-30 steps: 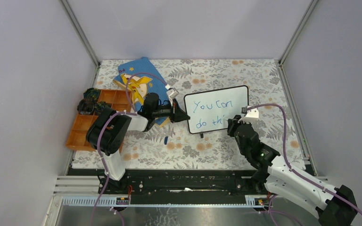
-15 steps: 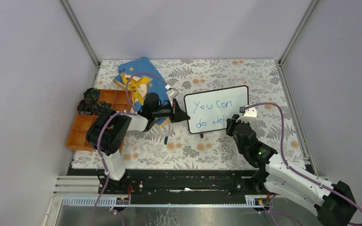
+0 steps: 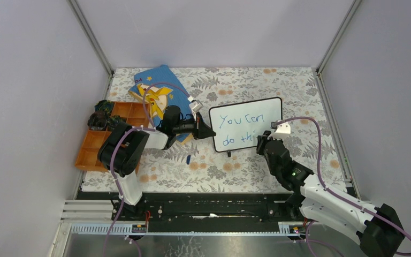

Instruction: Write a sentence on the whiteboard

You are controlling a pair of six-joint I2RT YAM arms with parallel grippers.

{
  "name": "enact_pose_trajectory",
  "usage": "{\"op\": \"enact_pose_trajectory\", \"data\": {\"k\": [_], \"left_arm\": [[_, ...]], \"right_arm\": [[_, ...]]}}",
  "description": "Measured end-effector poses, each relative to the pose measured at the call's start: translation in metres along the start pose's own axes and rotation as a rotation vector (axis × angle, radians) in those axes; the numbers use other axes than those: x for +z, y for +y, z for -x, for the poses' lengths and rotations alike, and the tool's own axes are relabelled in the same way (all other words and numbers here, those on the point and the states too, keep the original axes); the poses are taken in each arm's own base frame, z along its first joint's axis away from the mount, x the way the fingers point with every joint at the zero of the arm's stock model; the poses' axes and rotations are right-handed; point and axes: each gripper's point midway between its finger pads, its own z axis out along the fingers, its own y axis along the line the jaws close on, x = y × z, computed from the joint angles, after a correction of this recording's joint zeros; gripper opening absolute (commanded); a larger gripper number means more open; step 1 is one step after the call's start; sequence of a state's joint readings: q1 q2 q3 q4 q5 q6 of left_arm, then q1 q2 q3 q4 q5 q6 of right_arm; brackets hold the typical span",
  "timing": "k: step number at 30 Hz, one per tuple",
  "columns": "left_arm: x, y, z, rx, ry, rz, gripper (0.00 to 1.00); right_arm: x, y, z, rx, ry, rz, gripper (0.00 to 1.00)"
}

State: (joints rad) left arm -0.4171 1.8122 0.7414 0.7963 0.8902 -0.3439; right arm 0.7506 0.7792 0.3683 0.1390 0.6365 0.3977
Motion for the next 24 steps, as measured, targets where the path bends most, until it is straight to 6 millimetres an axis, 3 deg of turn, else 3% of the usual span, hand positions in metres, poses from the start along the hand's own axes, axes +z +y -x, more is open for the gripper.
{"op": "enact_pose_trajectory", "data": {"k": [24], "left_arm": [[0.000, 0.000, 0.000, 0.001, 0.002, 0.000, 0.00]], "right_arm": [[-0.003, -0.006, -0.017, -0.005, 0.048, -0.009, 0.00]]}}
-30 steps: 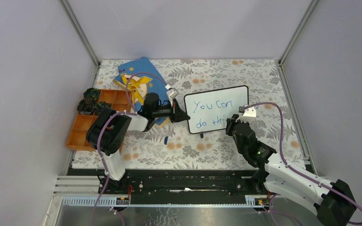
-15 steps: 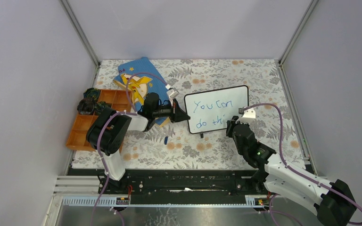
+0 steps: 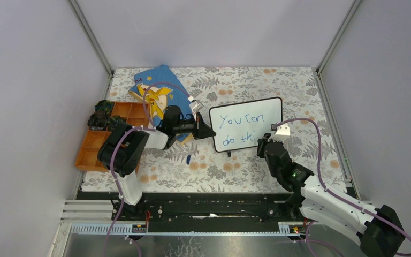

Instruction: Write a sentence on the whiteboard

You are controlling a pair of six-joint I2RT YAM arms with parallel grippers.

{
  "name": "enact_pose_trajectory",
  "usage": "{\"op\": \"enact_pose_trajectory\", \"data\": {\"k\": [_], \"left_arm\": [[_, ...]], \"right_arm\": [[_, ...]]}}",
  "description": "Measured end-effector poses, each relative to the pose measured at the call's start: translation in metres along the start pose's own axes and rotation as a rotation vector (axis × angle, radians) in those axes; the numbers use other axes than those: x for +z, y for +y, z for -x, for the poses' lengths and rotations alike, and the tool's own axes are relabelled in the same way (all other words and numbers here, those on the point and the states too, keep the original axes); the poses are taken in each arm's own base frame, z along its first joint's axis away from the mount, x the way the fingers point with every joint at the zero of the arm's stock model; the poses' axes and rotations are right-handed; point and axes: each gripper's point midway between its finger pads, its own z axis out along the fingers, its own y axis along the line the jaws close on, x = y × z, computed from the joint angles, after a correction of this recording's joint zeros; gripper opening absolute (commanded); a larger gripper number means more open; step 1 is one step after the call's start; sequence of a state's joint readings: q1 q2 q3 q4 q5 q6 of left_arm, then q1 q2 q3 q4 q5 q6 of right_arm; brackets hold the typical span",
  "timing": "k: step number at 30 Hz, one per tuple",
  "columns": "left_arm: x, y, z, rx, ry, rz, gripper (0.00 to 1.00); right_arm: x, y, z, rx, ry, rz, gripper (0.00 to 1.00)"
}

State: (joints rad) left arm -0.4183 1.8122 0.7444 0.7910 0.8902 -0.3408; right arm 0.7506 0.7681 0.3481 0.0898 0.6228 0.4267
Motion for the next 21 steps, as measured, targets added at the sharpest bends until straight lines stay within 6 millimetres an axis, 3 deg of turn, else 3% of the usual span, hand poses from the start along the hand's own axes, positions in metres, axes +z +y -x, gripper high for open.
{"op": "enact_pose_trajectory", "data": {"k": [7, 15, 21], "left_arm": [[0.000, 0.000, 0.000, 0.000, 0.000, 0.000, 0.00], [0.000, 0.000, 0.000, 0.000, 0.000, 0.001, 0.00], [0.000, 0.000, 0.000, 0.000, 0.001, 0.001, 0.00]], "right_arm": [[-0.008, -0.002, 0.007, 0.013, -0.014, 0.012, 0.00], [-0.016, -0.001, 0.042, 0.050, -0.091, 0.002, 0.00], [-0.013, -0.008, 0.042, 0.039, -0.097, -0.050, 0.00]]}}
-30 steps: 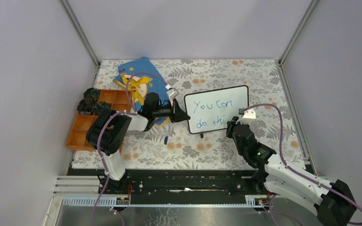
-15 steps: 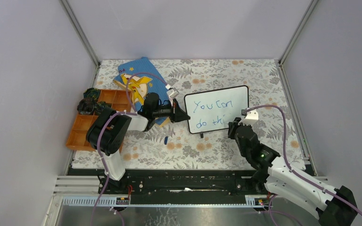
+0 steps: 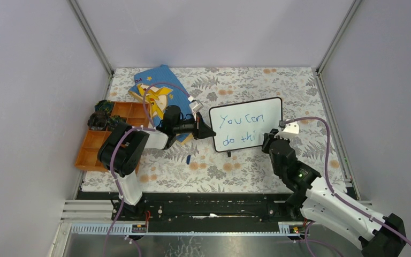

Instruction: Write a sentence on the whiteboard

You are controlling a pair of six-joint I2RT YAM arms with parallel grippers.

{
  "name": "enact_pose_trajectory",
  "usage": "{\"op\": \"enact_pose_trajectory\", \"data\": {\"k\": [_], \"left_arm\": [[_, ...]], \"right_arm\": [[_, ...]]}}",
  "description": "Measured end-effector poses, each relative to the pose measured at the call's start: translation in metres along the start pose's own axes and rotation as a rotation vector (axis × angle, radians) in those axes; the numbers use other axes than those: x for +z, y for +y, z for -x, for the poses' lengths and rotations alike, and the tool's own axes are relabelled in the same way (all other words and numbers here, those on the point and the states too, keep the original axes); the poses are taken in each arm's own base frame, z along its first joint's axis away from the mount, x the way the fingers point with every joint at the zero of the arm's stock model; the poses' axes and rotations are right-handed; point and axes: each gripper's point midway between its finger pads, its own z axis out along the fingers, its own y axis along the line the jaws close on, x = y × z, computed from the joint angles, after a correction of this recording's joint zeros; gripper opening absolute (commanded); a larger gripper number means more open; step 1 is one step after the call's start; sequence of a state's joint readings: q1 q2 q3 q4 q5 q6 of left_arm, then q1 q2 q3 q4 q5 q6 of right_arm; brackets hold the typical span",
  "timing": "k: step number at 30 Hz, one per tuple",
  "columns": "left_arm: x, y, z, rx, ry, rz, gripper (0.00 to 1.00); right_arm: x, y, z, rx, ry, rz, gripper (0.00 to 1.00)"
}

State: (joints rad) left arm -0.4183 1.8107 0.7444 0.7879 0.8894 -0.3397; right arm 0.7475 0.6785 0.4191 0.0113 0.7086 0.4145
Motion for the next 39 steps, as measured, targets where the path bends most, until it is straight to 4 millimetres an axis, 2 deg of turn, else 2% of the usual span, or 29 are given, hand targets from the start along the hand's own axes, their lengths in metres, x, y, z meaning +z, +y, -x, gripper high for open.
{"op": "enact_pose_trajectory", "data": {"k": [9, 18, 26, 39], "left_arm": [[0.000, 0.000, 0.000, 0.000, 0.000, 0.000, 0.00], [0.000, 0.000, 0.000, 0.000, 0.000, 0.000, 0.00], [0.000, 0.000, 0.000, 0.000, 0.000, 0.000, 0.00], [0.000, 0.000, 0.000, 0.000, 0.000, -0.001, 0.00]], "right_arm": [[0.008, -0.004, -0.006, -0.022, 0.021, -0.038, 0.00], [0.013, -0.004, -0.002, -0.006, 0.007, -0.045, 0.00], [0.016, -0.005, -0.006, -0.015, 0.019, -0.056, 0.00], [0.020, 0.000, -0.011, -0.022, 0.036, -0.038, 0.00]]}}
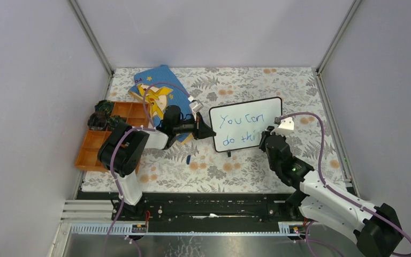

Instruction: Write a sentence on the whiteboard

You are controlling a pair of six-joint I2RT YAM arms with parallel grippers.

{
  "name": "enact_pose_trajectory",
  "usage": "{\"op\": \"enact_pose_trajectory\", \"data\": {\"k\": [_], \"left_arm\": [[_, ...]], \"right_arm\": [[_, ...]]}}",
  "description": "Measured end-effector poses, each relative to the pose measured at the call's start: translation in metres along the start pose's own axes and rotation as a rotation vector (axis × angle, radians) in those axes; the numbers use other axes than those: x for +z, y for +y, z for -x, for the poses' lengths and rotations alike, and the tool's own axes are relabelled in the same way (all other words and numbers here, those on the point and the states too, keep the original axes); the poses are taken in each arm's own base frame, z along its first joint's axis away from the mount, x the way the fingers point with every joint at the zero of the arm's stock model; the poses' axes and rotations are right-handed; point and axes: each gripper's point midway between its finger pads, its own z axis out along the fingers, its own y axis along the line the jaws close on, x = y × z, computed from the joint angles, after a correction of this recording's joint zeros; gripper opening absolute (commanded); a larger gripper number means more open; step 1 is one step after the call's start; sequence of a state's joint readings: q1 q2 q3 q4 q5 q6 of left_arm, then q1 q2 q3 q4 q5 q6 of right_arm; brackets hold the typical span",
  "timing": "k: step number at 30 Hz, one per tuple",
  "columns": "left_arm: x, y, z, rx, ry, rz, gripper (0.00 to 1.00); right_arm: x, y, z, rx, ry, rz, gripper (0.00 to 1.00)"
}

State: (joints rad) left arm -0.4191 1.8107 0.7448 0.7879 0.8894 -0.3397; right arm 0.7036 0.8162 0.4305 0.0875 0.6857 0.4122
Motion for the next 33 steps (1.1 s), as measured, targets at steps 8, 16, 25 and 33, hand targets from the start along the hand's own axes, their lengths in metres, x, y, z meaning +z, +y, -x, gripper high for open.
{"op": "enact_pose_trajectory", "data": {"k": [8, 16, 25, 33], "left_arm": [[0.000, 0.000, 0.000, 0.000, 0.000, 0.000, 0.00], [0.000, 0.000, 0.000, 0.000, 0.000, 0.000, 0.00], [0.000, 0.000, 0.000, 0.000, 0.000, 0.000, 0.00], [0.000, 0.000, 0.000, 0.001, 0.000, 0.000, 0.00]], "right_arm": [[0.000, 0.008, -0.001, 0.003, 0.016, 0.040, 0.00], [-0.001, 0.010, -0.003, 0.007, 0.025, 0.053, 0.00], [-0.005, 0.000, -0.014, -0.006, 0.053, 0.036, 0.00], [-0.005, -0.005, -0.016, -0.005, 0.051, 0.008, 0.00]]}}
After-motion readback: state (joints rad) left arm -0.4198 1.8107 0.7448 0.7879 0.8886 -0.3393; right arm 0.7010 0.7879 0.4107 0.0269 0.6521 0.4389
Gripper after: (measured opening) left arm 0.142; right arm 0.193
